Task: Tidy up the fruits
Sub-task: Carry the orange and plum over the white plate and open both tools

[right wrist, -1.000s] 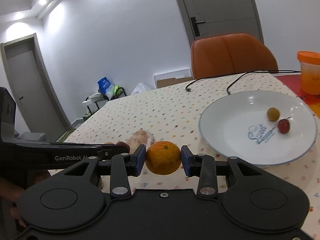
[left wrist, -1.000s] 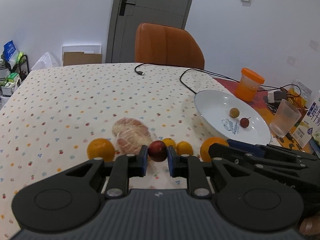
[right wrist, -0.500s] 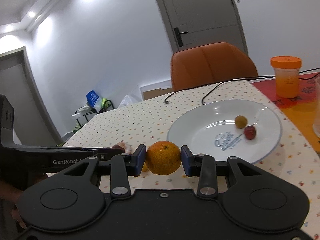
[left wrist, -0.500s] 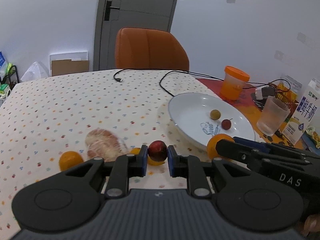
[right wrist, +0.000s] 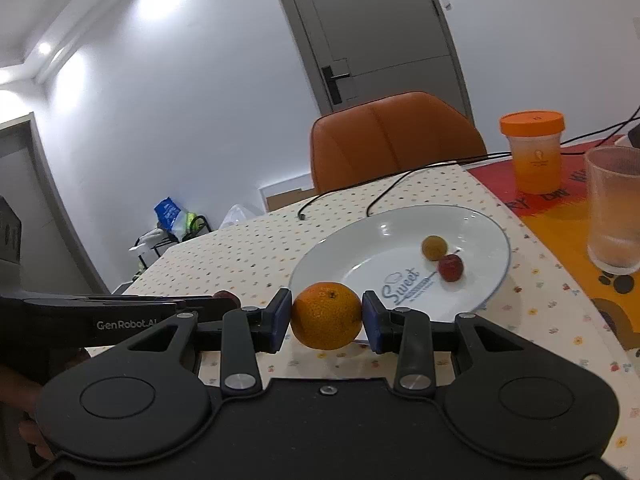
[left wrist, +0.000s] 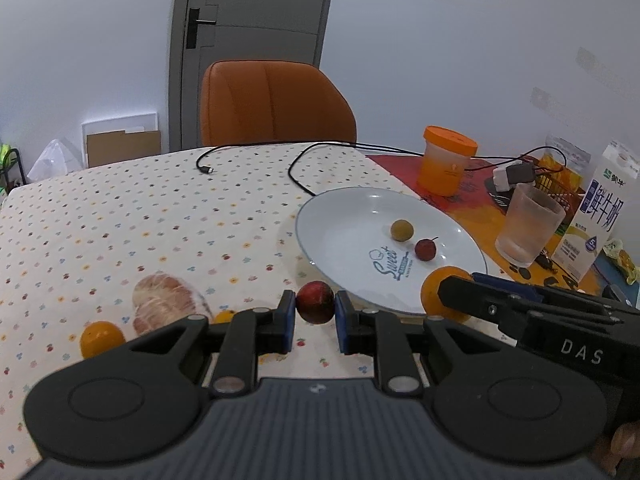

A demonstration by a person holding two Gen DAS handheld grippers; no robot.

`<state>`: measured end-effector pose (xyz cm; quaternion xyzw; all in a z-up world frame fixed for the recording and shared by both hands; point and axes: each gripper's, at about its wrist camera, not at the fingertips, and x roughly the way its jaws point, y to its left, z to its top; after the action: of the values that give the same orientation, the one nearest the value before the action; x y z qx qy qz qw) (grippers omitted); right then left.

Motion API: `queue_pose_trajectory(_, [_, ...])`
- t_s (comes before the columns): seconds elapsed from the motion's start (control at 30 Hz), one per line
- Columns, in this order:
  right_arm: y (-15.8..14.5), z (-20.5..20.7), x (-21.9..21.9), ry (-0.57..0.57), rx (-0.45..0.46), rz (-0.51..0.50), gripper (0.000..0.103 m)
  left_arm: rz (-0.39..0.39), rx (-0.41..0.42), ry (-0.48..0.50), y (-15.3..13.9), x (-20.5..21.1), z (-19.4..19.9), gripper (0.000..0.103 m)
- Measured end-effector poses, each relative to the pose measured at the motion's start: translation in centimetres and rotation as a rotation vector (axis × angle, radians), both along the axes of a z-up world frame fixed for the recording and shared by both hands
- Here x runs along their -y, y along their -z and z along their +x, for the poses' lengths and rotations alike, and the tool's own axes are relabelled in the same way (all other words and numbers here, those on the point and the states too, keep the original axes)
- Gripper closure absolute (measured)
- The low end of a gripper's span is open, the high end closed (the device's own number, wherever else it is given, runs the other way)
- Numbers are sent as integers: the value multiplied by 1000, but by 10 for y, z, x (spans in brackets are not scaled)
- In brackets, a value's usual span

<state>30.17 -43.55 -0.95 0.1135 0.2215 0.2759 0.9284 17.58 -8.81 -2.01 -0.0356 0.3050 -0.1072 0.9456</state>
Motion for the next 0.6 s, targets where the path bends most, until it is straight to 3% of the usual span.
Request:
queue_pose_trajectory(0.47, [9,14,25,76,-17,32,66,25,-6,42,4,26,19,84])
queue_pose_trajectory(0.6, [10,16,28,83,3,36,56,31,-10,54,6,34,26,84])
